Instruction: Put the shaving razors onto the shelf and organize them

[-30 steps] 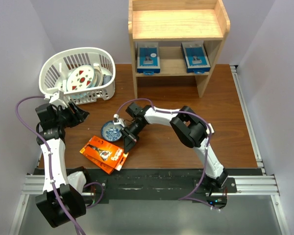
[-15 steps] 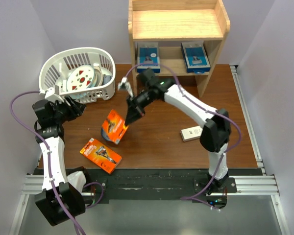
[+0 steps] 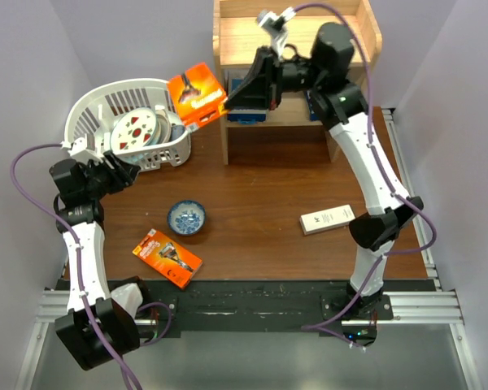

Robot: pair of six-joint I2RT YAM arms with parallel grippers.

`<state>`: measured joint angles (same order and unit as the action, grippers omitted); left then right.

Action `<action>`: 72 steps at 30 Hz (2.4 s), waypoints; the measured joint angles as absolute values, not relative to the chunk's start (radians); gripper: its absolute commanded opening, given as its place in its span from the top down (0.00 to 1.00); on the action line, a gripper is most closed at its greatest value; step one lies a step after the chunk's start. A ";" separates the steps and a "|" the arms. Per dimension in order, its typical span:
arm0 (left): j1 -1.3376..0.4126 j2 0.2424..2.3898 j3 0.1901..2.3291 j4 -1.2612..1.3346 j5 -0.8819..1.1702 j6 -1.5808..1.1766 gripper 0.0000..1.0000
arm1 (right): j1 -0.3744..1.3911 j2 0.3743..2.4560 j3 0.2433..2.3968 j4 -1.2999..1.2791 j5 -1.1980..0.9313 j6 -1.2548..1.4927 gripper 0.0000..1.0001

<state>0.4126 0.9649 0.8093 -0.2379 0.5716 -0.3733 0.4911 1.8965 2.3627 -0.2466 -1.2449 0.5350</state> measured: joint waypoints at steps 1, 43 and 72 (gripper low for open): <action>0.413 0.966 0.810 -0.244 0.571 -0.370 0.43 | 0.488 1.899 2.420 -0.219 -1.245 0.546 1.00; 0.432 0.957 0.740 -0.266 0.625 -0.314 0.43 | 0.228 2.115 2.503 -0.070 -1.089 0.581 1.00; 0.437 0.978 0.689 -0.194 0.651 -0.341 0.43 | 0.193 2.138 2.467 -0.138 -1.041 0.543 1.00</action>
